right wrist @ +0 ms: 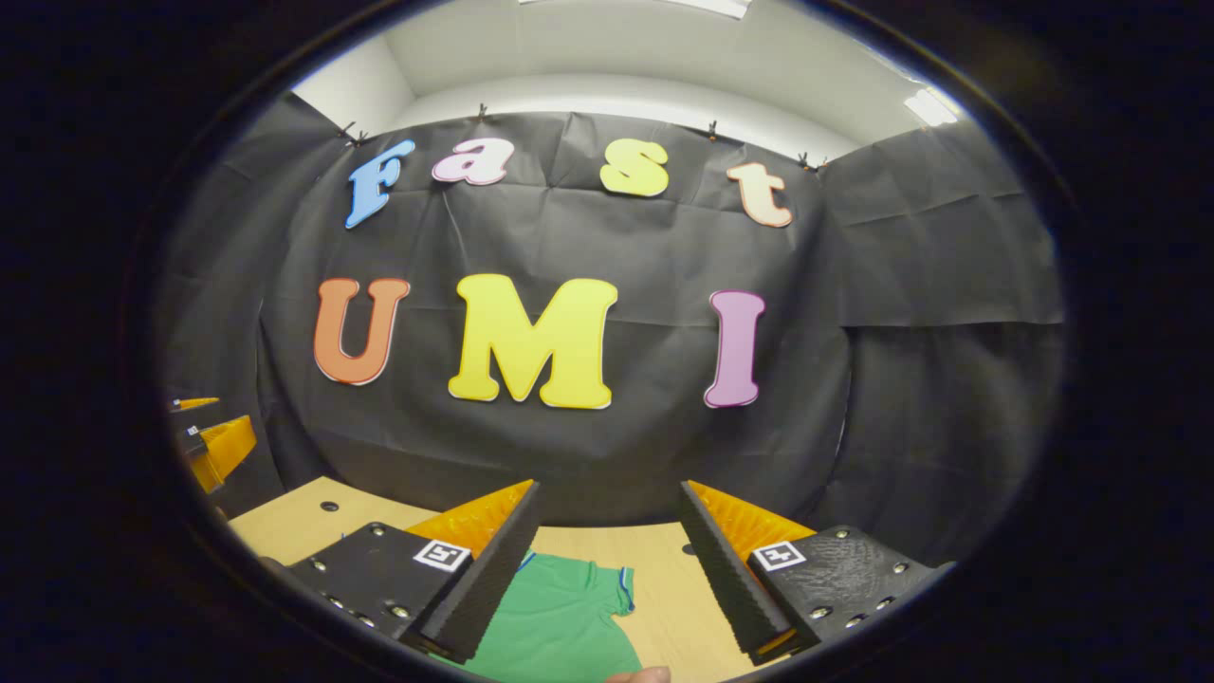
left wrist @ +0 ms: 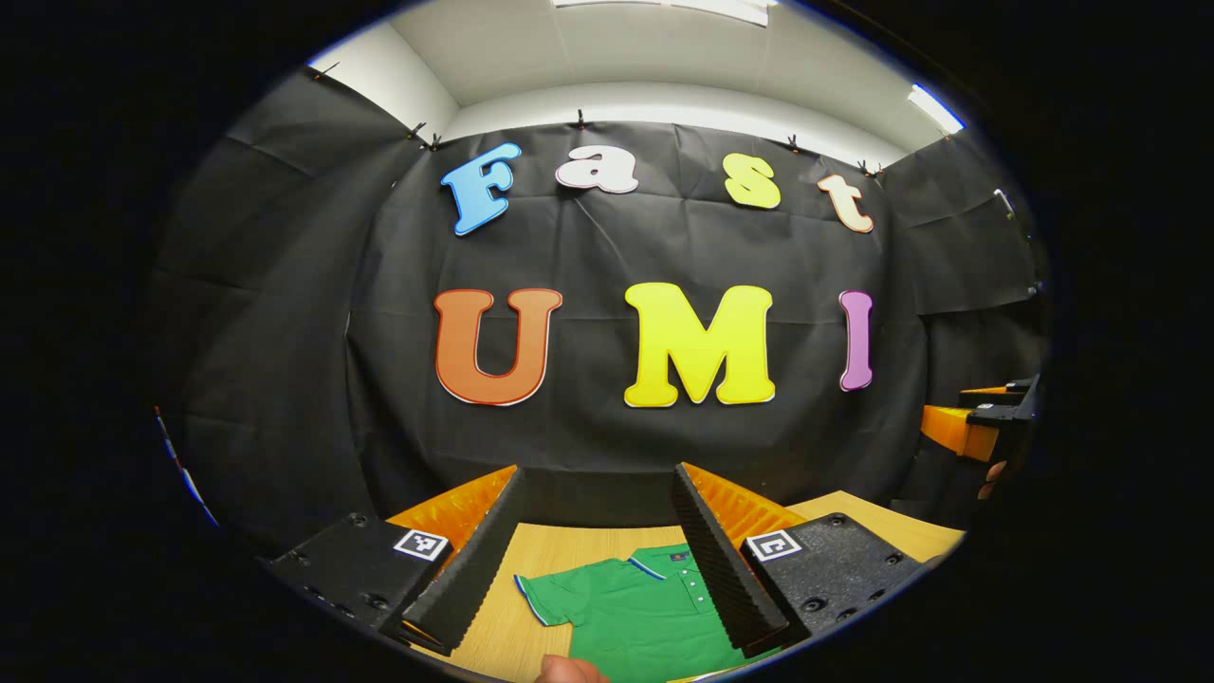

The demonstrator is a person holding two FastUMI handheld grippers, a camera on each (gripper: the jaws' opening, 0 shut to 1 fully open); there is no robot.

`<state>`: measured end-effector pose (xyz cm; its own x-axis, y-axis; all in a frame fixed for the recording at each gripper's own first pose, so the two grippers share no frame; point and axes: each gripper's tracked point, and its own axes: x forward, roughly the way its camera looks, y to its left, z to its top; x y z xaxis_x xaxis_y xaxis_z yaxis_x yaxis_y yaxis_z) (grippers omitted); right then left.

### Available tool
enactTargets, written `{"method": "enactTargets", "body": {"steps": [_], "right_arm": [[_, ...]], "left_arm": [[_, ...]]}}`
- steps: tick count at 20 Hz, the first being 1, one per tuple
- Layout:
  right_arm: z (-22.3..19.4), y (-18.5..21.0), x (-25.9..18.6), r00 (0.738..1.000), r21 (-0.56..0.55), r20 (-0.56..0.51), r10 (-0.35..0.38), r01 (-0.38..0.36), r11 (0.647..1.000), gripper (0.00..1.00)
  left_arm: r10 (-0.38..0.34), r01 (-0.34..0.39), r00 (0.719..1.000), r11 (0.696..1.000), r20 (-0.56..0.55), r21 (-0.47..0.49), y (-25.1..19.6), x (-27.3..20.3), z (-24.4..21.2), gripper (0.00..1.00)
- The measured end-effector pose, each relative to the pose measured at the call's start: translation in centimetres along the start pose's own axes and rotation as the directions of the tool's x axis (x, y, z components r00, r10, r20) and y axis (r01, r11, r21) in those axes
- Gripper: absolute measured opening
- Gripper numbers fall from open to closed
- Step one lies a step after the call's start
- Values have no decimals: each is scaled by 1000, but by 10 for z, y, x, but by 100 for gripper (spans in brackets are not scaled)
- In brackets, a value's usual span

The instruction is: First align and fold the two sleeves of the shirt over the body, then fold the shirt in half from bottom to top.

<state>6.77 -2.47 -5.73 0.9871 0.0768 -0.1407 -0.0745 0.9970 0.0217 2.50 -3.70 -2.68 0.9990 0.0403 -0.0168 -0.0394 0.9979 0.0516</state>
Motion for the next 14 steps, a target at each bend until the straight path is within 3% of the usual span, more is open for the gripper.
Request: {"method": "enactTargets", "body": {"steps": [7, 14], "right_arm": [[-75, -11, 130, 971, -20, -238, 6, -11, 1000, 93], [-217, -27, 235, 871, 13, -492, 9, -3, 1000, 93]], "left_arm": [[32, -32, 999, 999, -17, 28, -1, 5, -4, 98], [47, -47, 999, 998, -4, 43, -6, 13, 8, 98]]}}
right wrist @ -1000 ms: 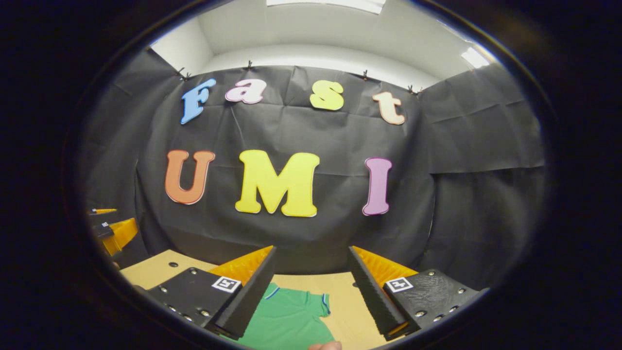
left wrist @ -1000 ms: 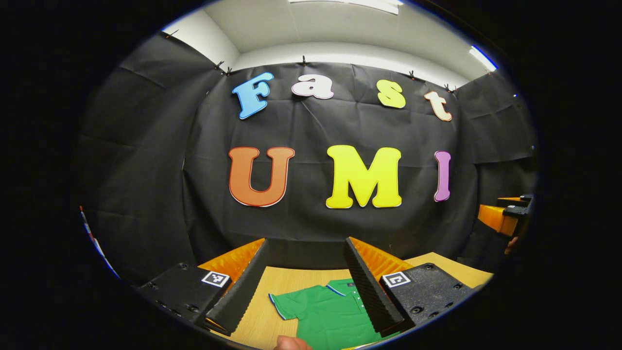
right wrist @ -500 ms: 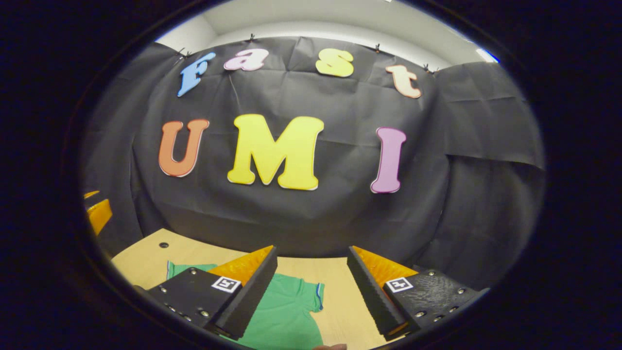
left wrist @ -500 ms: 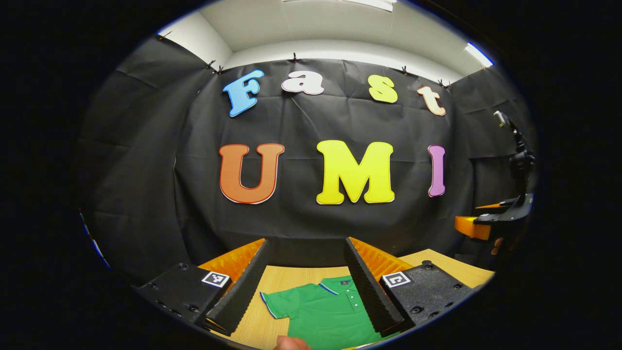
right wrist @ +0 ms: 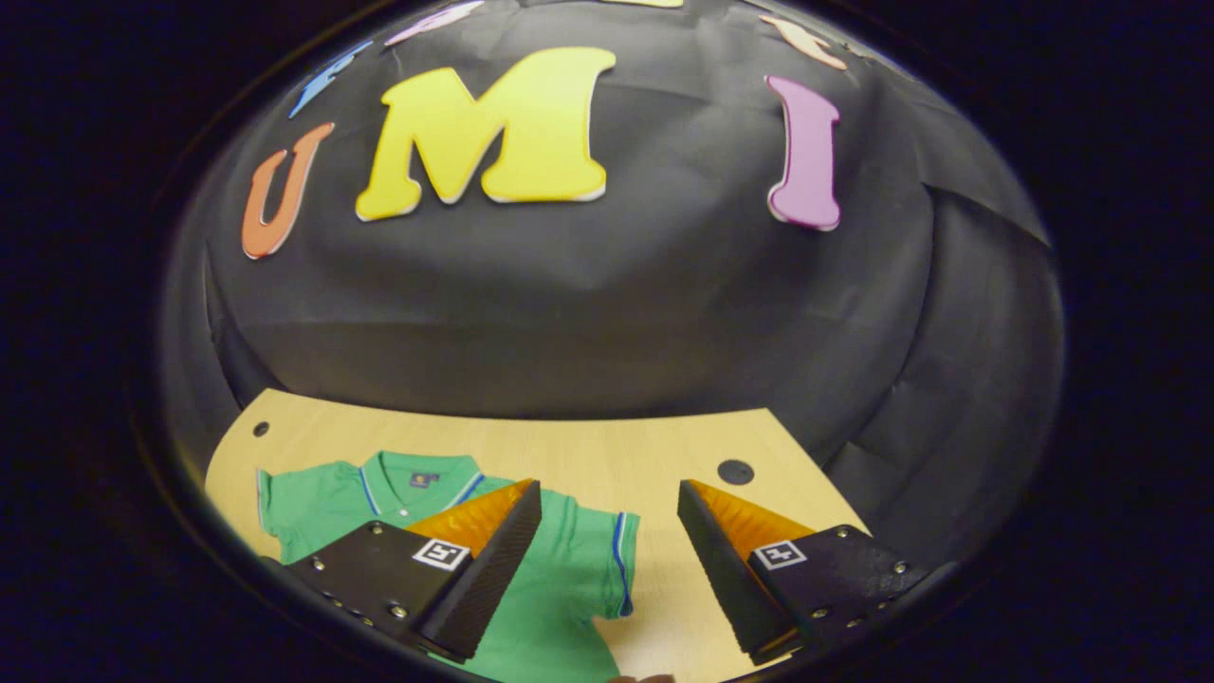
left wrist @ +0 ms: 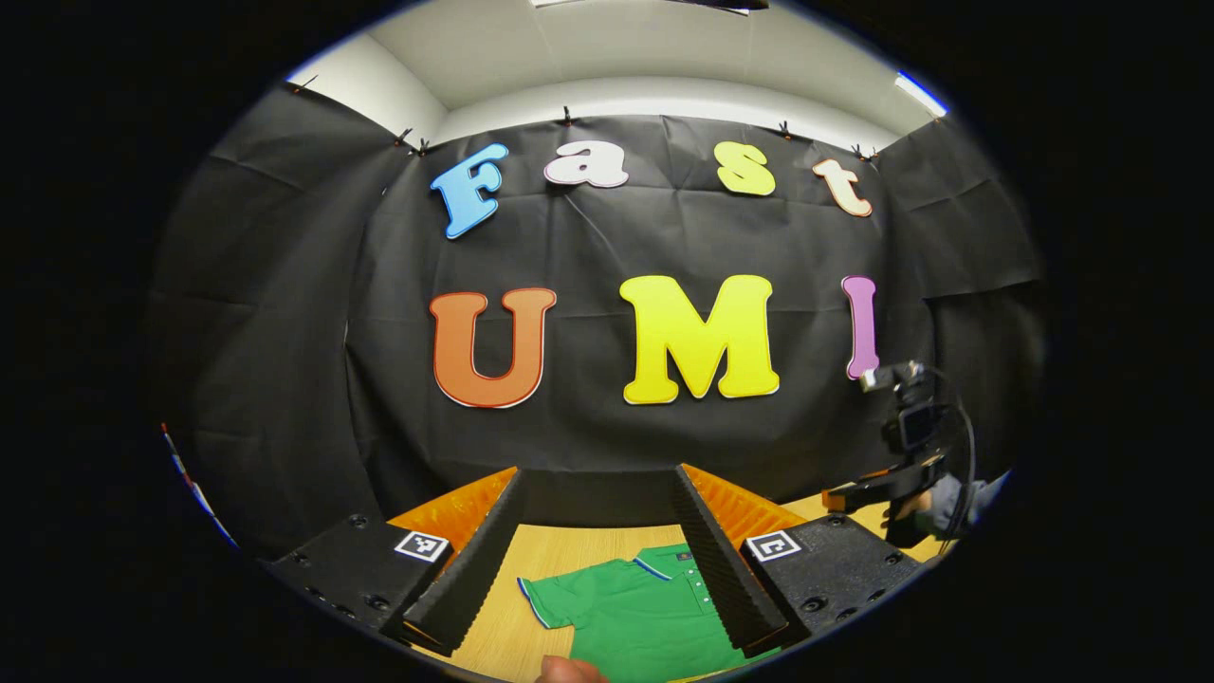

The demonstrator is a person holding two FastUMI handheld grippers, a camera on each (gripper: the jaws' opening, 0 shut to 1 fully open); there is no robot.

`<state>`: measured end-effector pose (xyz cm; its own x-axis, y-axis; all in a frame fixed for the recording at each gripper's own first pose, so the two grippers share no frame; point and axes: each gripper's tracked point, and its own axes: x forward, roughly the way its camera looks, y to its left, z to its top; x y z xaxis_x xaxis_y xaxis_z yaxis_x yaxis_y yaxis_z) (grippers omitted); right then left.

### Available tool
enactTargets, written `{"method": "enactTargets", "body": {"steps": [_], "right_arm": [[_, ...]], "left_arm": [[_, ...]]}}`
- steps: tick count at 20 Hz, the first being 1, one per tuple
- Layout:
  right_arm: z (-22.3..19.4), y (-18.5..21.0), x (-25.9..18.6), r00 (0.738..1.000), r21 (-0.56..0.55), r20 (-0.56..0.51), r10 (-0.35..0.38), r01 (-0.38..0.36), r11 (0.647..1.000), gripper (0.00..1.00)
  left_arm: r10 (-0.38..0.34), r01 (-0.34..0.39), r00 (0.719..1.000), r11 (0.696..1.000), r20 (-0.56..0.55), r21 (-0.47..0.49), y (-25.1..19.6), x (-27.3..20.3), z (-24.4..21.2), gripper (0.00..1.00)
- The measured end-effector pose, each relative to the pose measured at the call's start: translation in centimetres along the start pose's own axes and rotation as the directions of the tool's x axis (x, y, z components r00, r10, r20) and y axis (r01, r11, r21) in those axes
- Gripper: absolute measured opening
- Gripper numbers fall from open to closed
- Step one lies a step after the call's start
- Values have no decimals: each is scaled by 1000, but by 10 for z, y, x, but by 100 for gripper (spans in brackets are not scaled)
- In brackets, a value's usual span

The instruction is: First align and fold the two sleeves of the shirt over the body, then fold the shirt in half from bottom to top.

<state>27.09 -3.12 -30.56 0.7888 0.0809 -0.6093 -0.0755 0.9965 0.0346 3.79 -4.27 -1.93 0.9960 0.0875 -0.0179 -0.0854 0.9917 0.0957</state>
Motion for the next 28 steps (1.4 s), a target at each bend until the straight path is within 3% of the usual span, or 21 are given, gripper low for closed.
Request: {"method": "enactTargets", "body": {"steps": [4, 8, 15, 17, 22, 28], "right_arm": [[-51, -11, 64, 990, 19, -138, -14, 17, 1000, 93], [-78, -16, 102, 979, 42, -201, -19, 28, 999, 93], [-111, -11, 127, 959, 24, -284, -23, 31, 999, 93], [-112, -4, 129, 958, 69, -287, 3, 17, 997, 95], [-110, -4, 130, 966, 149, -259, 15, 24, 989, 2], [-110, -1, 126, 963, 135, -268, 0, 37, 990, 2]], "left_arm": [[37, -37, 999, 999, -19, -40, 2, 1, 3, 97], [79, -80, 996, 996, -29, -28, 13, 5, 8, 98], [114, -117, 991, 992, -67, -40, 22, 7, 2, 98], [124, -127, 990, 991, -73, -32, 26, 6, 0, 98], [145, -149, 985, 988, -96, -35, 35, 2, -7, 98], [159, -163, 982, 986, -102, -26, 42, 0, -9, 98]]}}
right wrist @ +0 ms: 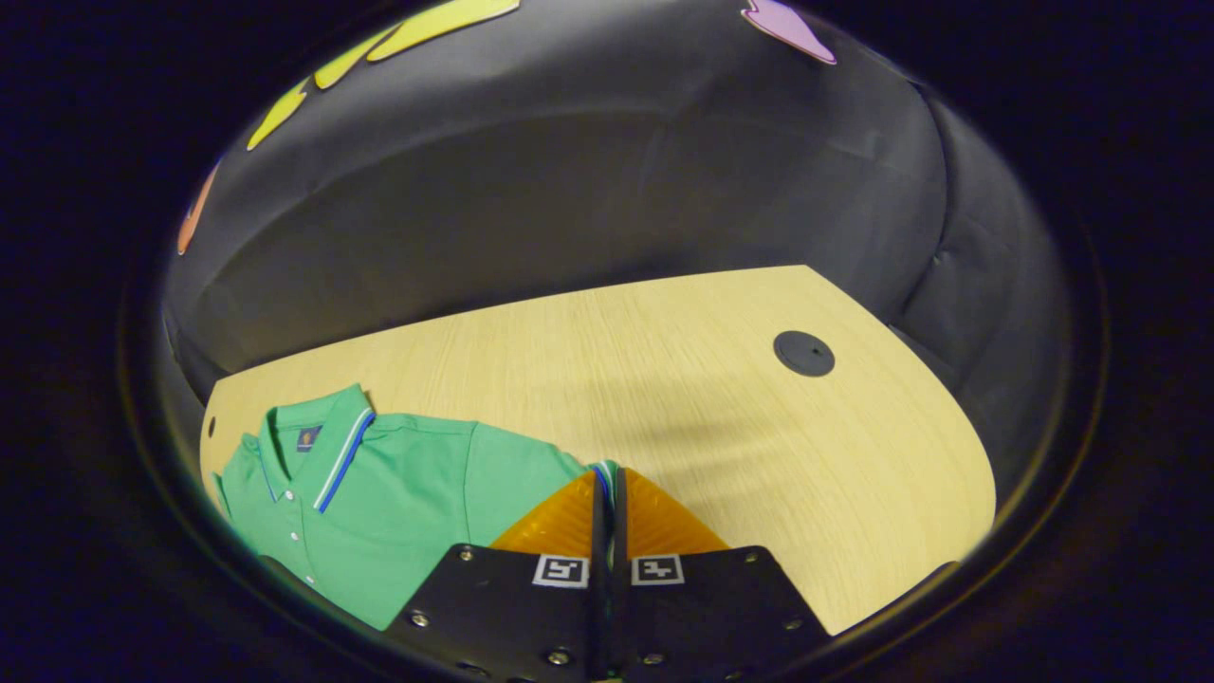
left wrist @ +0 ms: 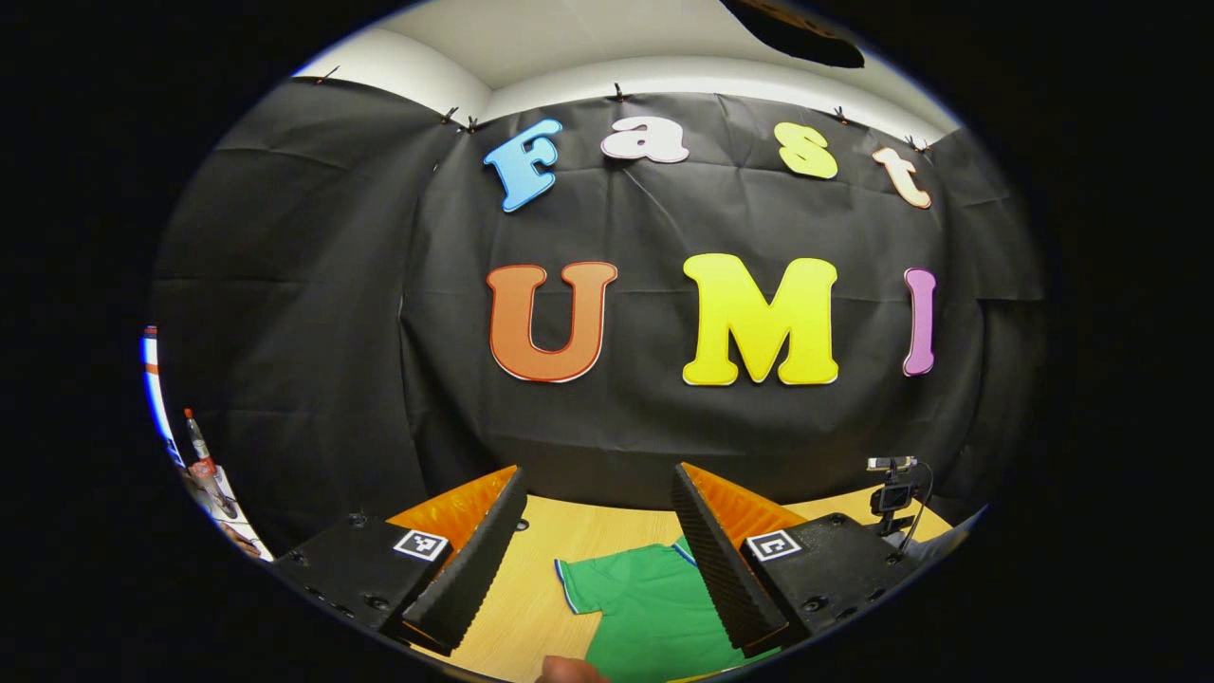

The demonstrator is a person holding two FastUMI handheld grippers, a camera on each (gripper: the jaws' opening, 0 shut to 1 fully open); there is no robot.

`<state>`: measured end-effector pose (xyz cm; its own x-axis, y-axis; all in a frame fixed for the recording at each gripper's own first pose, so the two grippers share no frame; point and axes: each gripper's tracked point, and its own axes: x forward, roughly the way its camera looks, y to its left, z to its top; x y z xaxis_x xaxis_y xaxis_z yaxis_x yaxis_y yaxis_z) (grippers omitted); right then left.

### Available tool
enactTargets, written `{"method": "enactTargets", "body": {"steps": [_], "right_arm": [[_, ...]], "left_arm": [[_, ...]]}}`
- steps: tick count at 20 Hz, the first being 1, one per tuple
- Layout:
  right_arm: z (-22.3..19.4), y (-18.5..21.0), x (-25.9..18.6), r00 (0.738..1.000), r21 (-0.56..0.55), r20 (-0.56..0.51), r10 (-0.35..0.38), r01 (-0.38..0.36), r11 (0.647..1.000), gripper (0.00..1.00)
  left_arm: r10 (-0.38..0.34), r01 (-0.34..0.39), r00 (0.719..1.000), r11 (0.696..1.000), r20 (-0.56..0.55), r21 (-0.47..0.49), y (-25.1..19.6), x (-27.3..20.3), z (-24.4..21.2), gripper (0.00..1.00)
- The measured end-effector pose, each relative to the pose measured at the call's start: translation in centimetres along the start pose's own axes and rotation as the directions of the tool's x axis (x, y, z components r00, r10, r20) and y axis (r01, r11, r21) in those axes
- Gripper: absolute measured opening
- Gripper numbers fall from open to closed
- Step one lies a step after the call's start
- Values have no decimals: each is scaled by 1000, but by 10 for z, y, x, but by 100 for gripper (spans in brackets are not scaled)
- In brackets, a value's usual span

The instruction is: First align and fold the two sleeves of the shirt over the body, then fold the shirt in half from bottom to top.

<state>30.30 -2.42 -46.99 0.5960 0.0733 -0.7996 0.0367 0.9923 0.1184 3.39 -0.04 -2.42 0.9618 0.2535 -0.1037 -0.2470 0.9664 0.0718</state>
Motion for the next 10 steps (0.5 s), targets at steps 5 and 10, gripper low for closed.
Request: {"method": "enactTargets", "body": {"steps": [5, 10], "right_arm": [[0, 6, -10, 1000, -59, 11, 21, -20, 998, 1], [13, 28, -36, 995, -75, 59, 82, -78, 994, 1]], "left_arm": [[-17, 17, 1000, 1000, -6, 7, -3, 2, -2, 98], [-36, 36, 999, 999, 2, 3, -8, 1, -1, 98]]}}
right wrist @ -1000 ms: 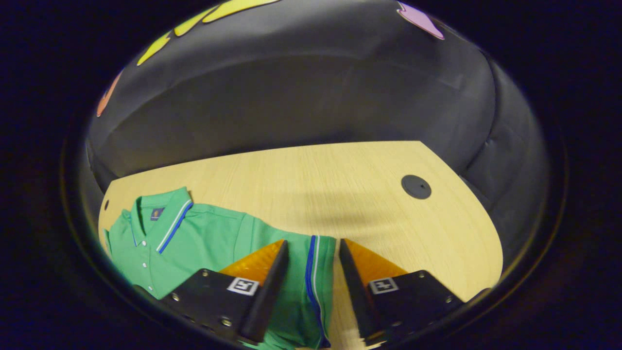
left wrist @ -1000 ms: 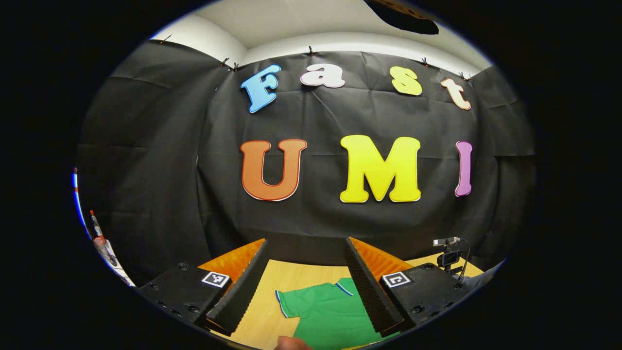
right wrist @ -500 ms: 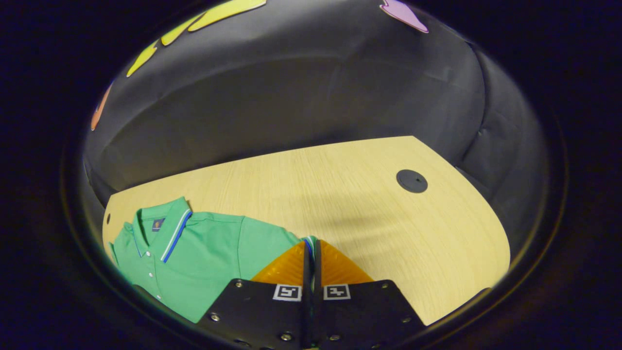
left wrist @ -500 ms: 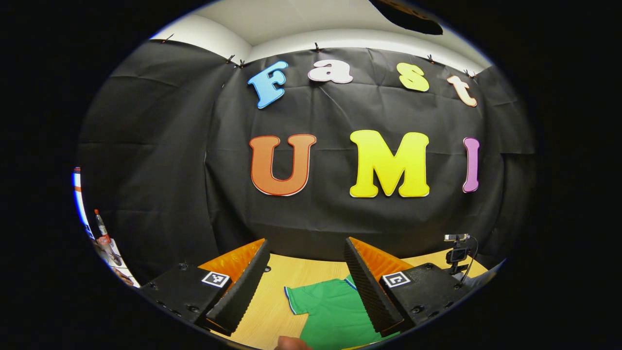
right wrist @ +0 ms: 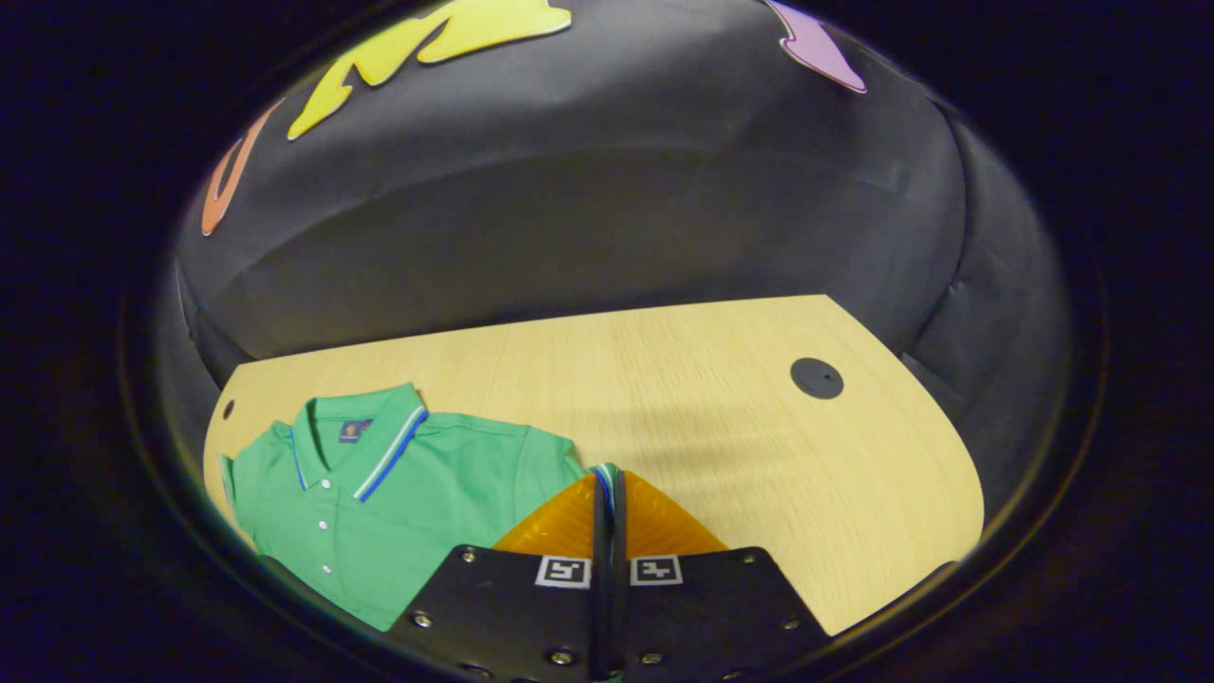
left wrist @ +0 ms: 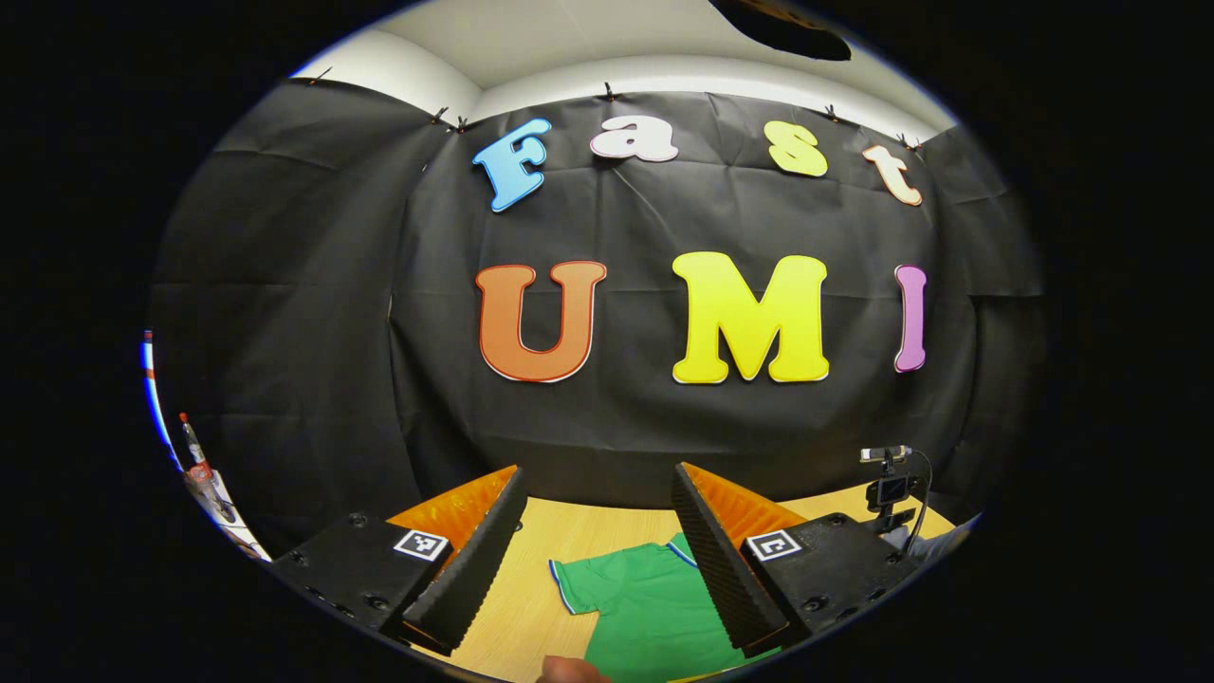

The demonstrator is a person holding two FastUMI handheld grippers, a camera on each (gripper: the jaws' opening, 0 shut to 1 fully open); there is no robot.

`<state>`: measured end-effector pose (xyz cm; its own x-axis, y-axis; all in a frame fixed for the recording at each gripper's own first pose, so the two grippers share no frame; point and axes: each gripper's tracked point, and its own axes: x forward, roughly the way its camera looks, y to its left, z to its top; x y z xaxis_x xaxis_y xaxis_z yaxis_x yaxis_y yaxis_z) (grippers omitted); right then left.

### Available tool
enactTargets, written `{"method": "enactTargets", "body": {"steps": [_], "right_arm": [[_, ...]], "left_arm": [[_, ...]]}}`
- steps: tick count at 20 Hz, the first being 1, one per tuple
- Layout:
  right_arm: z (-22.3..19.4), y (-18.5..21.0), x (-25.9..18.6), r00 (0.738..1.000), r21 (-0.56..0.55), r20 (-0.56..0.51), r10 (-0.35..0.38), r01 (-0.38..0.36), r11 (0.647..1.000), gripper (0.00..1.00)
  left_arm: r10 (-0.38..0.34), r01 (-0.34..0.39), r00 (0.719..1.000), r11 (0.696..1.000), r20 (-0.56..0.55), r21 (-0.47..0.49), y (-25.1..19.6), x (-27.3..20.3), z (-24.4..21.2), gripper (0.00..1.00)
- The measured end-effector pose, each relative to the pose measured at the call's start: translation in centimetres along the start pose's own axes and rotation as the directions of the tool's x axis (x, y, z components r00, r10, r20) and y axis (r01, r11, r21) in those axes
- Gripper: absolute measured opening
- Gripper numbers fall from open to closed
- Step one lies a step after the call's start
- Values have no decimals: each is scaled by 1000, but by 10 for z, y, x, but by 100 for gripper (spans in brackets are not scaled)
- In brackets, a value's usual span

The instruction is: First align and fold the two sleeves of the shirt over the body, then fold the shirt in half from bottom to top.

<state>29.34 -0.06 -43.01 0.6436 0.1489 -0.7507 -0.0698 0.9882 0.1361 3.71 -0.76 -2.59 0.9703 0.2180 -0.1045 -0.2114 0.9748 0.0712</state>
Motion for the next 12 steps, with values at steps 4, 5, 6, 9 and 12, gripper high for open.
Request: {"method": "enactTargets", "body": {"steps": [4, 5, 6, 9, 12], "right_arm": [[8, 25, -19, 998, -29, 31, 48, -47, 998, 1], [8, 33, -23, 998, -35, 34, 61, -60, 998, 1], [9, 40, -27, 997, -39, 37, 72, -70, 997, 1], [11, 59, -39, 994, -60, 48, 102, -99, 993, 1], [3, 80, -48, 991, -92, 43, 129, -124, 988, 1]], "left_arm": [[-10, 10, 1000, 1000, 6, -8, -1, 0, 3, 98], [-12, 12, 1000, 1000, 11, -8, -1, 0, 4, 98], [-14, 14, 1000, 1000, 14, -6, -2, -1, 4, 98], [-11, 11, 1000, 1000, 26, -4, 1, -3, 8, 98], [-6, 6, 1000, 1000, 28, -8, 4, -4, 8, 98]]}}
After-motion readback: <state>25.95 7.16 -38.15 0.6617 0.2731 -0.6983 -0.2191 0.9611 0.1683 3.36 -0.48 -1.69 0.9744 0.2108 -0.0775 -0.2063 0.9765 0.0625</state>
